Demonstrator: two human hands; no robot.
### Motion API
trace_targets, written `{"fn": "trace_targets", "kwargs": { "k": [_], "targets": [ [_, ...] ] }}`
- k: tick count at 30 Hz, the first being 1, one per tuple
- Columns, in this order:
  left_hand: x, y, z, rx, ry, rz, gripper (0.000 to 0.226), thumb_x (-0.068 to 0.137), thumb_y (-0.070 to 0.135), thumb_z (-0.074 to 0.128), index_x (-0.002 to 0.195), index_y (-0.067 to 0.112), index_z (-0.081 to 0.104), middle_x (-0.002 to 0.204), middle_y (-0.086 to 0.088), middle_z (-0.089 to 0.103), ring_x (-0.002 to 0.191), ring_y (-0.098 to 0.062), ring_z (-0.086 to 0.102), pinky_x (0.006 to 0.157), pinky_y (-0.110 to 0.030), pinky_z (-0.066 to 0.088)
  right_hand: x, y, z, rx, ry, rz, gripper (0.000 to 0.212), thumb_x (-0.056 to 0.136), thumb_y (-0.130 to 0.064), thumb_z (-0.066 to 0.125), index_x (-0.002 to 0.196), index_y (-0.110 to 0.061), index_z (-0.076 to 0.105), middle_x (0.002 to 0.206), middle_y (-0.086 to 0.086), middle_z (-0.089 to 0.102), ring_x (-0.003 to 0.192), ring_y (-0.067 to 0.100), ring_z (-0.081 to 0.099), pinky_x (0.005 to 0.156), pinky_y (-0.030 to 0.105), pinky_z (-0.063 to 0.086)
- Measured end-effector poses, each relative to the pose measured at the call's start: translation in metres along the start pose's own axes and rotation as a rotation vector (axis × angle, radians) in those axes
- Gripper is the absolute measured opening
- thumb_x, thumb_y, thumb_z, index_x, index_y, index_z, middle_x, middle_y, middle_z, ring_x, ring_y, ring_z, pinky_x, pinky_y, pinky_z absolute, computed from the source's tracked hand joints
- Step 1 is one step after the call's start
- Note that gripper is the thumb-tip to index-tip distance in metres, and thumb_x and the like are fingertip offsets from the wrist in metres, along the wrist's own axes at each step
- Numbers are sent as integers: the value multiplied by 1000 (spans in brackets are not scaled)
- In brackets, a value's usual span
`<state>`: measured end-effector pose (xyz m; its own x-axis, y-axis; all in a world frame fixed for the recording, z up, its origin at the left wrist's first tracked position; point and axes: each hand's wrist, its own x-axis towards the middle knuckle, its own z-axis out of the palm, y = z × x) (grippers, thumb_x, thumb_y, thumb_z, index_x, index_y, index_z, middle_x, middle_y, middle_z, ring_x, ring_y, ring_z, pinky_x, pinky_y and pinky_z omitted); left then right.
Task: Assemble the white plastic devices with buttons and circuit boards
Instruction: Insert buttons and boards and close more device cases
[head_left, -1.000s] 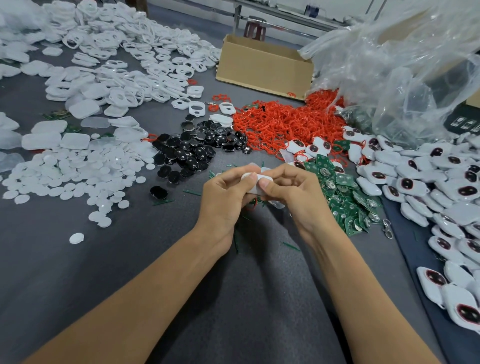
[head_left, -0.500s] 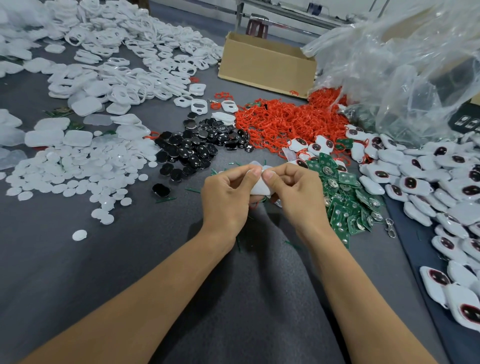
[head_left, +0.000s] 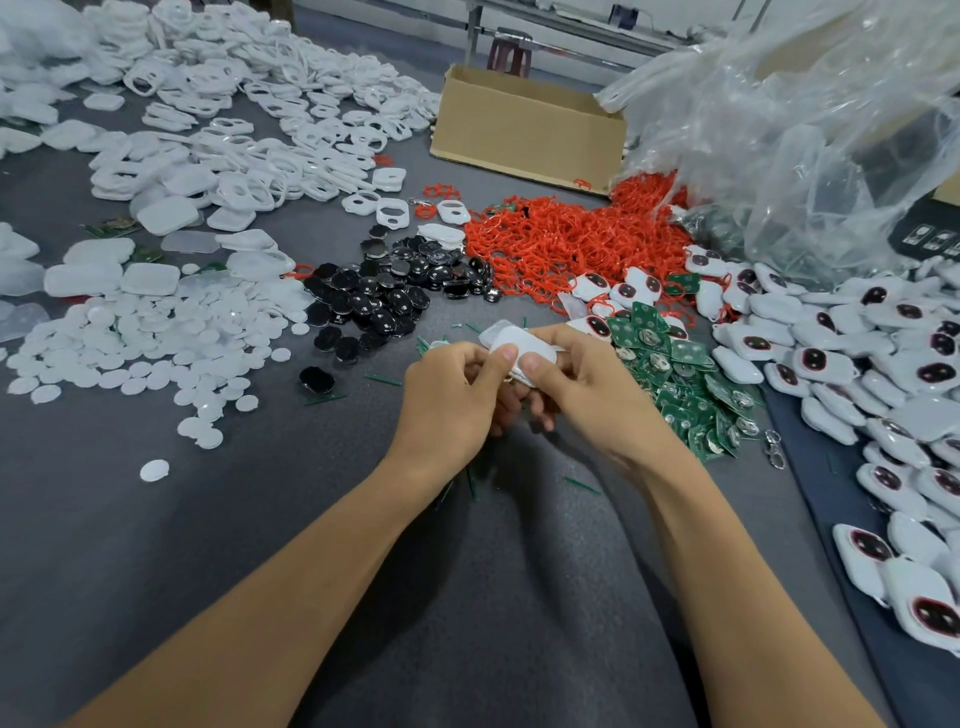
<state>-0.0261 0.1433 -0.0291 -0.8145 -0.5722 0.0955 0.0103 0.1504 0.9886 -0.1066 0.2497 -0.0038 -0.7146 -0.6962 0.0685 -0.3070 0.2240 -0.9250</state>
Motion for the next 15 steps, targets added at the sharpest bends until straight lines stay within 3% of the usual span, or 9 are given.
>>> {"fn": "trace_targets", "kwargs": {
  "k": [4,9,15],
  "targets": [
    [-1,2,-1,109,-55,43,36,99,25,51,73,4,64,55,-1,66,41,-8,55,44,-13,38,-1,0,-2,-18,-28,-4,19,96,1,48,114,2,54,57,-5,52,44,-1,45,43,12,34],
    [-5,4,0,114,-58,77,33,99,20,51,75,2,65,55,1,65,41,-6,53,46,-13,38,-2,-2,-3,-40,-25,-50,22,94,5,49,112,-2,60,65,6,53,59,10,47,54,15,36],
    [-6,6,-1,-11,-92,86,32,99,14,51,73,3,67,57,-3,65,43,-9,53,46,-18,43,-5,-7,-3,-23,24,-92,25,91,11,49,105,-4,63,58,0,53,47,0,45,49,10,32]
  ]
}}
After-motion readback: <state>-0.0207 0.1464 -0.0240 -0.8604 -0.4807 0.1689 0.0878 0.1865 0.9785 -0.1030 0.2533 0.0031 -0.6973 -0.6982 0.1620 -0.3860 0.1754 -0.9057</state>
